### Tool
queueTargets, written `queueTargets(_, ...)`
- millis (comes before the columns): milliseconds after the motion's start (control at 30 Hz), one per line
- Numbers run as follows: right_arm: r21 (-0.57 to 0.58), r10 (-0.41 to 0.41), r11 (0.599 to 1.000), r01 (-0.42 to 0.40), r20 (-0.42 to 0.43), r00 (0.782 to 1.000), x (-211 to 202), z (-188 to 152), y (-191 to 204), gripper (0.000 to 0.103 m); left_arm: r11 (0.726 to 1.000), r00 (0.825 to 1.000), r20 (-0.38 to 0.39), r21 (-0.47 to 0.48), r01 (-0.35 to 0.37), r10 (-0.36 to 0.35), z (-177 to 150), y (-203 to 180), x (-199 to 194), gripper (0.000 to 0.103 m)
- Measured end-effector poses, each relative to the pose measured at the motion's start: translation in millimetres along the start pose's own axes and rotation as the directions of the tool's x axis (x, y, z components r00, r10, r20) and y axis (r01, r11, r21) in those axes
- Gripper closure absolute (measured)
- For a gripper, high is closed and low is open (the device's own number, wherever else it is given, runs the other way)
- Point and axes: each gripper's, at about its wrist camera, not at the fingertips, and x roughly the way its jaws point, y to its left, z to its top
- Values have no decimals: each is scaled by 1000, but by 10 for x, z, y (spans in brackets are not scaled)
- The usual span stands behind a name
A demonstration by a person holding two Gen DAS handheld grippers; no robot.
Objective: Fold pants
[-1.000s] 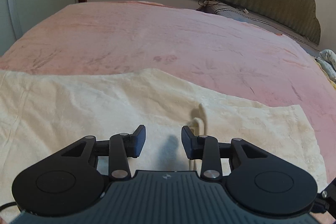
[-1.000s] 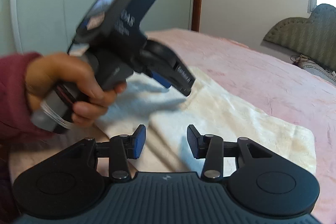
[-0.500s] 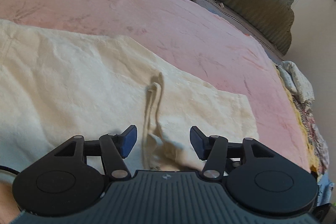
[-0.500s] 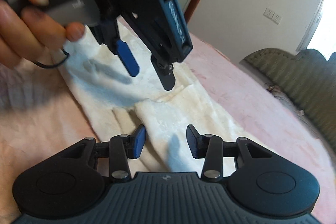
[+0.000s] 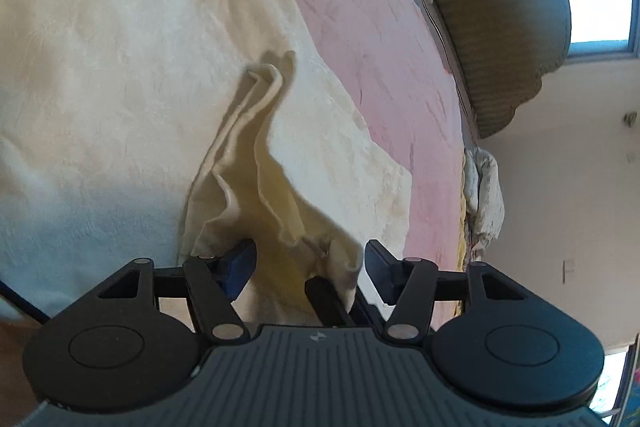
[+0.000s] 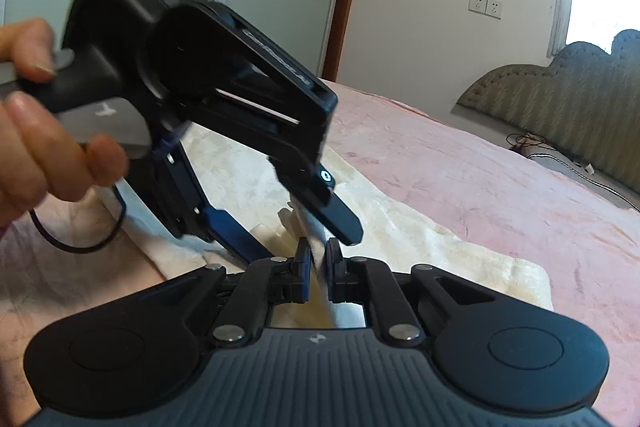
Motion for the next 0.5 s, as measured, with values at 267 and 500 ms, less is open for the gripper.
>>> queueTargets(267,-31,30,999,-31,-20,999,132,-61,99,95,996,992,116,69,-56,48,-44,-73,-163,90)
queueTargets(500,-13,97,995,-97,-29,995,258,-79,113,92,952,964,186,208,-226,189,-155,-179,-170,90)
